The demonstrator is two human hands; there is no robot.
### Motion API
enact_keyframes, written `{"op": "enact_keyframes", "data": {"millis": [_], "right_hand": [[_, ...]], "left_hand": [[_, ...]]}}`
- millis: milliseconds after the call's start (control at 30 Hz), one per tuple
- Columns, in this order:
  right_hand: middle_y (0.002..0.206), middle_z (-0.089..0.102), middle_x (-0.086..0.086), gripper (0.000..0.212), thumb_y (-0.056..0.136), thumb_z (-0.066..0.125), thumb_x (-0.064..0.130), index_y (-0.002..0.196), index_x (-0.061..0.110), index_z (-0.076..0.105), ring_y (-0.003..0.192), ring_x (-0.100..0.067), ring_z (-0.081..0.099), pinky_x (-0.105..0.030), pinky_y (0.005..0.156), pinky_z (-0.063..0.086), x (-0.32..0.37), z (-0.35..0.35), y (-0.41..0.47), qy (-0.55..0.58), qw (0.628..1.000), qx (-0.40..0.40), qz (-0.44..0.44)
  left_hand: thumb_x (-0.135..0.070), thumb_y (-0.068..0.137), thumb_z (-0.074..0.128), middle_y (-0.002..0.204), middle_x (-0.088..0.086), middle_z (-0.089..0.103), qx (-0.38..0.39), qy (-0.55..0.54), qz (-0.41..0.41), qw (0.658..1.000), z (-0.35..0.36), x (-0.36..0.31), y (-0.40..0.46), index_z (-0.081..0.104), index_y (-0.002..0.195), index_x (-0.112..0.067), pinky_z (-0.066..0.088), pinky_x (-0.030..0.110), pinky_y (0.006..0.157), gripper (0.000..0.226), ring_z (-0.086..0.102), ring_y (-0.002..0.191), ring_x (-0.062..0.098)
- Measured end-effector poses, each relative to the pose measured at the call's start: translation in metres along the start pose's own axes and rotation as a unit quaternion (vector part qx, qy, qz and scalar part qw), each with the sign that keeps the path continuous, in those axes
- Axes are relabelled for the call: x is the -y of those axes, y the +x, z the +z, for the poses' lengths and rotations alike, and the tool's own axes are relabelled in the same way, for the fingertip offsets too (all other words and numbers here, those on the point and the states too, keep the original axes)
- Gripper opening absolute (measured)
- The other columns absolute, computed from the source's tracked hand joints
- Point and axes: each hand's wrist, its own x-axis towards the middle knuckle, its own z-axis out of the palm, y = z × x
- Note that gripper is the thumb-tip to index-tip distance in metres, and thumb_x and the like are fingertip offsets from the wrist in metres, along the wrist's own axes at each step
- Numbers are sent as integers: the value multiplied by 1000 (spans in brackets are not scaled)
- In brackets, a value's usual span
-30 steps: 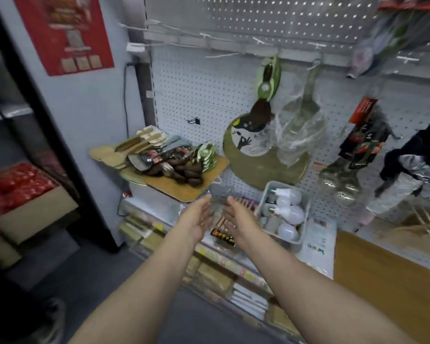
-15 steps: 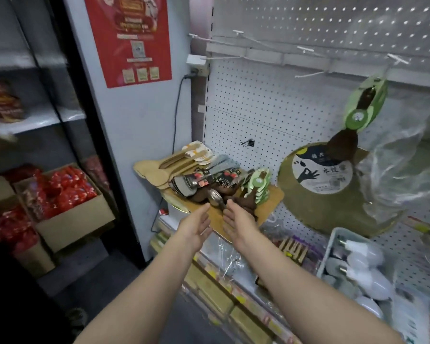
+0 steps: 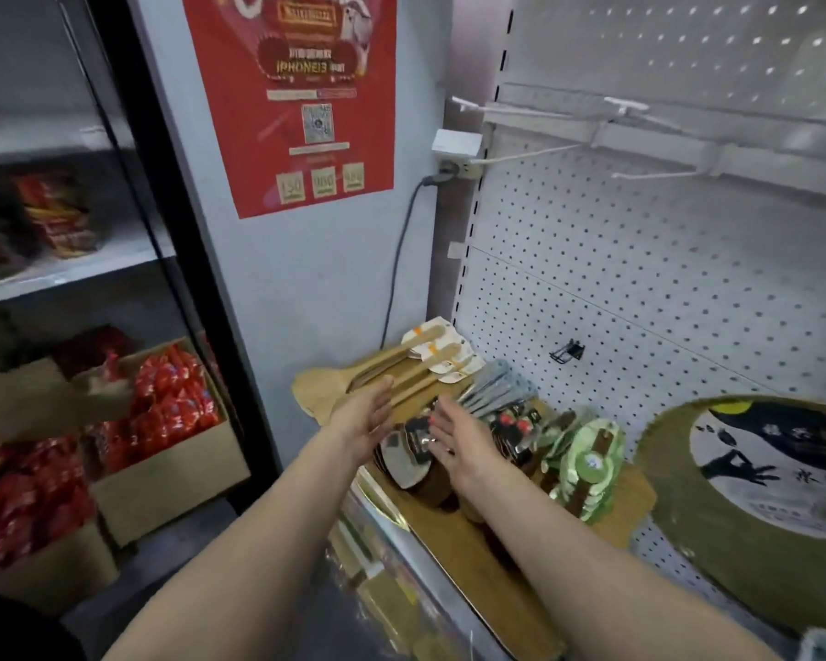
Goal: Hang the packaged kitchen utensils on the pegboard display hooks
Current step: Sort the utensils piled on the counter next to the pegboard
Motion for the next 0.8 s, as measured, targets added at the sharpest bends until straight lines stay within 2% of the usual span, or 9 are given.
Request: {"op": "enact_keyframes", "data": {"millis": [67, 267, 333, 400, 467, 533, 600, 700, 800], "right_hand": [[135, 61, -10, 46, 100, 62, 34, 137, 7, 57, 123, -23, 57, -37, 109, 46, 2, 10, 18, 3, 1000, -5, 9], [143, 56, -11, 57, 101, 60, 34, 150, 9, 44, 130, -25, 53, -41, 114, 43, 8, 43, 74, 27, 998, -51, 7], [145, 53, -10, 59, 101, 59, 37, 151, 12, 42, 132, -25, 52, -40, 114, 42, 9, 54, 89, 29, 997, -70, 10], [142, 56, -9, 56, 101, 57, 39, 149, 13, 45, 130, -24, 53, -38, 112, 43, 10, 66, 100, 37, 995, -91, 22], [119, 65, -2, 33, 103, 55, 36, 131, 18, 55, 110, -17, 61, -31, 96, 50, 11, 76, 108, 58, 993, -105, 23], [99, 64, 4, 7, 105, 53, 32, 106, 27, 57, 91, -10, 60, -24, 73, 48, 12, 87, 116, 93, 987, -124, 33], [95, 64, 4, 12, 105, 52, 31, 95, 26, 58, 87, -10, 59, -22, 67, 45, 14, 96, 121, 119, 982, -137, 43], [100, 66, 1, 16, 105, 53, 33, 99, 20, 61, 92, -13, 60, -25, 79, 48, 9, 101, 132, 151, 973, -164, 63], [112, 62, 0, 21, 103, 54, 38, 112, 20, 58, 106, -18, 57, -34, 103, 44, 3, 105, 143, 150, 968, -191, 61]], "left_hand": [[-25, 92, 72, 104, 4, 68, -3, 26, -2, 1000, -1, -9, 27, 64, 100, -14, 51, 33, 84, 16, 62, 90, 14], [-32, 92, 72, 124, 1, 63, 48, 140, -45, 988, 8, -40, 127, 63, 103, -21, 48, 36, 103, 18, 60, 104, 16], [-33, 94, 70, 121, 1, 64, 85, 174, -71, 978, 14, -50, 154, 64, 109, -21, 50, 32, 94, 20, 58, 107, 16], [-31, 97, 65, 104, -2, 68, 120, 204, -92, 967, 18, -59, 177, 65, 112, -19, 50, 26, 73, 19, 63, 93, 13], [-32, 96, 68, 99, 1, 74, 154, 239, -98, 954, 21, -69, 197, 68, 118, -17, 52, 27, 62, 27, 68, 84, 15], [-33, 95, 69, 102, 4, 75, 181, 272, -113, 938, 24, -73, 220, 70, 118, -17, 52, 30, 68, 27, 69, 88, 19], [-34, 94, 70, 107, 5, 75, 211, 304, -127, 921, 27, -70, 243, 70, 116, -17, 55, 33, 79, 28, 69, 95, 21], [-46, 82, 79, 118, 3, 73, 236, 351, -130, 897, 28, -64, 266, 72, 118, -23, 52, 42, 101, 43, 67, 109, 24], [-56, 70, 83, 119, -2, 72, 237, 379, -127, 886, 25, -49, 299, 74, 116, -28, 49, 44, 104, 54, 66, 110, 23]]}}
